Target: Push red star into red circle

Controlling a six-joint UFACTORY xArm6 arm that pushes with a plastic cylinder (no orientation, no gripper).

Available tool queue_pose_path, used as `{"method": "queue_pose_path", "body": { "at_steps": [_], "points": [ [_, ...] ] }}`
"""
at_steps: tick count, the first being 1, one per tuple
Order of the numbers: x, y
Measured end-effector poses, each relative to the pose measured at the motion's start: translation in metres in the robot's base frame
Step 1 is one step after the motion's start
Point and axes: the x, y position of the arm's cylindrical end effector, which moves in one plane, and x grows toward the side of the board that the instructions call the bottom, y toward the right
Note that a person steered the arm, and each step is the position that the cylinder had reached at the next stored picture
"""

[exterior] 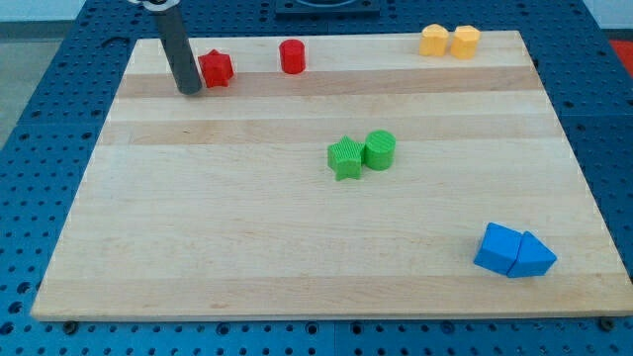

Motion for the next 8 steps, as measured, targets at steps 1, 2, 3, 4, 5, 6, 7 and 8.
{"method": "queue_pose_path", "body": {
  "at_steps": [1,2,3,4,5,6,7,8],
  "points": [
    [-0.018,0.015],
    [-0.028,0.053],
    [-0.028,0.072],
    [-0.028,0.056],
    [-0.036,0.017],
    [-0.065,0.008],
    [-0.069,0.028],
    [-0.056,0.035]
  ]
}}
